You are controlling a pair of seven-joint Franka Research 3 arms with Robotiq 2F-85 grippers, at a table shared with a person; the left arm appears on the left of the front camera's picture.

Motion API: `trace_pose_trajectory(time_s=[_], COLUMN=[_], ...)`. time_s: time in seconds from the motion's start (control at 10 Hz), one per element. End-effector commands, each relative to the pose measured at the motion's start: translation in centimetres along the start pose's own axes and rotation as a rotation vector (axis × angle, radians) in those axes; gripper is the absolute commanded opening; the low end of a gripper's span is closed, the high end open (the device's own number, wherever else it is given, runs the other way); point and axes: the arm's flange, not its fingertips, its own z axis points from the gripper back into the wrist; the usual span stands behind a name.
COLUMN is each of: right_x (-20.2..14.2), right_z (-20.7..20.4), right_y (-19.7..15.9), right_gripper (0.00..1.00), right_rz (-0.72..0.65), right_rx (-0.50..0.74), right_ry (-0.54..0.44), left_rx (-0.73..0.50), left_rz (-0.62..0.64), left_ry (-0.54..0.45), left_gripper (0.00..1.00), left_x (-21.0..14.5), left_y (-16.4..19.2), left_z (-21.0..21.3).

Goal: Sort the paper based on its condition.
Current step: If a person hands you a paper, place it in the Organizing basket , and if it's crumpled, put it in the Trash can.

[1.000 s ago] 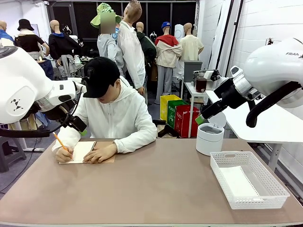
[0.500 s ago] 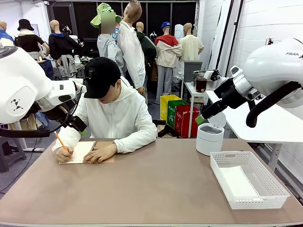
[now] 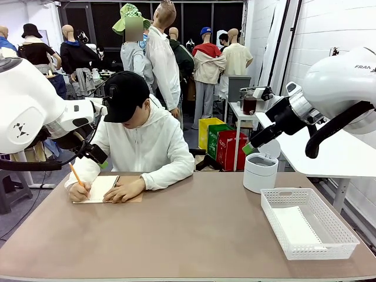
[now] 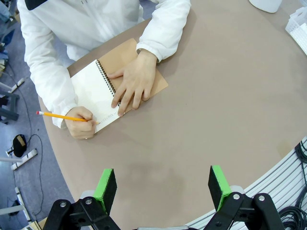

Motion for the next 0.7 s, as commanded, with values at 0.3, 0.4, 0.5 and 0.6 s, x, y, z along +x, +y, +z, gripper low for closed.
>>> trace_pose_trajectory(time_s=[0.3, 0.4, 0.5, 0.6], right_x=[0.18, 0.18, 0.18, 0.18], right_z=[-0.13, -0.13, -0.13, -0.13], right_y=[0.23, 0.23, 0.23, 0.23], right_gripper=[1.0, 1.0, 1.0, 1.0], right_rz=[-0.013, -0.013, -0.013, -0.013], right_rx=[-0.014, -0.014, -0.014, -0.014], right_ry=[-0.007, -0.007, -0.007, -0.007], left_rx=[-0.005, -0.005, -0.005, -0.005], left_rz=[0.004, 0.004, 0.004, 0.004], left_ry=[-0.006, -0.006, -0.006, -0.006], left_gripper=[1.0, 1.0, 1.0, 1.0], left_x=[0.0, 0.0, 0.0, 0.0], left_y=[0.09, 0.09, 0.09, 0.09], left_z=[0.0, 0.0, 0.0, 0.0])
